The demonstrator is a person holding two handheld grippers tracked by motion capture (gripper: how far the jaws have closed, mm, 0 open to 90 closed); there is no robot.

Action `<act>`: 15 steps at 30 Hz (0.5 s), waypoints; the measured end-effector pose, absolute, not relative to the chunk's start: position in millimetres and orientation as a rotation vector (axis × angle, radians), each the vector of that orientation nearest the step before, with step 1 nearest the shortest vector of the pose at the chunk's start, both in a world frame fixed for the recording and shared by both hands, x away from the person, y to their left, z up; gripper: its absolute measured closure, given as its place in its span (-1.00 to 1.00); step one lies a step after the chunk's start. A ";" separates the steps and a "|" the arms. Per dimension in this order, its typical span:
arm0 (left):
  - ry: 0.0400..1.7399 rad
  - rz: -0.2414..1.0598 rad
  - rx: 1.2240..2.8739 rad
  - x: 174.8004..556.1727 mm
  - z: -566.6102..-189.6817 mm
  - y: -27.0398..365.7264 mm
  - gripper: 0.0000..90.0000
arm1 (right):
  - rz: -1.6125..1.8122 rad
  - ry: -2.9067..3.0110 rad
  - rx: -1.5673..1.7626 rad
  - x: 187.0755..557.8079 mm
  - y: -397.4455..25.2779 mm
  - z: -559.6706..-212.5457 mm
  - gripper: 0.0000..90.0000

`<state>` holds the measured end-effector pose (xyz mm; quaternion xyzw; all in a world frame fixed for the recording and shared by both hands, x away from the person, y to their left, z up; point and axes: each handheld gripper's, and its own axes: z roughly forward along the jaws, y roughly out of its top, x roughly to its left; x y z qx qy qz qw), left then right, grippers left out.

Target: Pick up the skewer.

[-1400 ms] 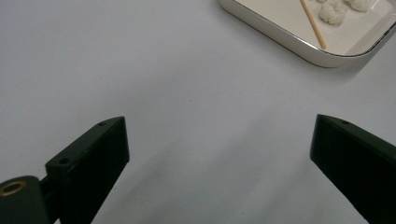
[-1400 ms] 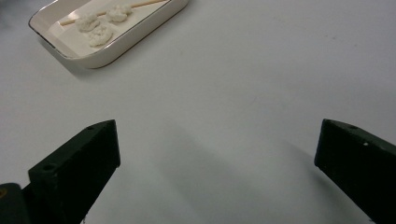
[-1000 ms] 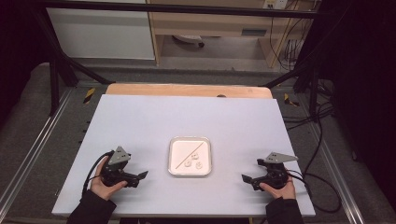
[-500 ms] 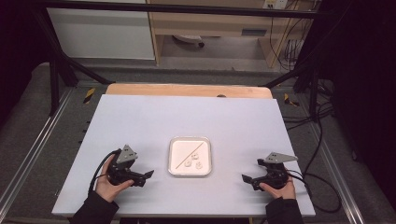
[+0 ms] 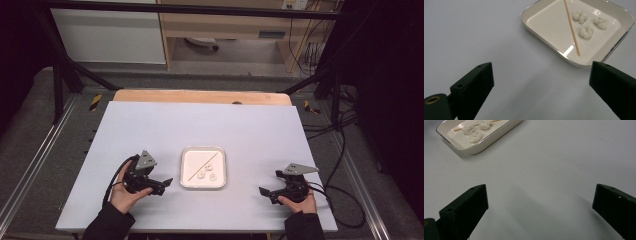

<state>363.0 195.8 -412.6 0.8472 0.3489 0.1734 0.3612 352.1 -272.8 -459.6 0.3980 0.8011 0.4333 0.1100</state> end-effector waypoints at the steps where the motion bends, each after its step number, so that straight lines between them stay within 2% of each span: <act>1: 0.898 0.446 2.183 363.7 -412.0 193.9 -0.88 | 1.273 2.355 1.170 352.1 -272.7 -459.6 -0.98; 15: 0.883 0.441 2.219 375.3 -406.7 160.9 -0.86 | 1.272 2.355 1.165 352.1 -272.8 -459.5 -0.98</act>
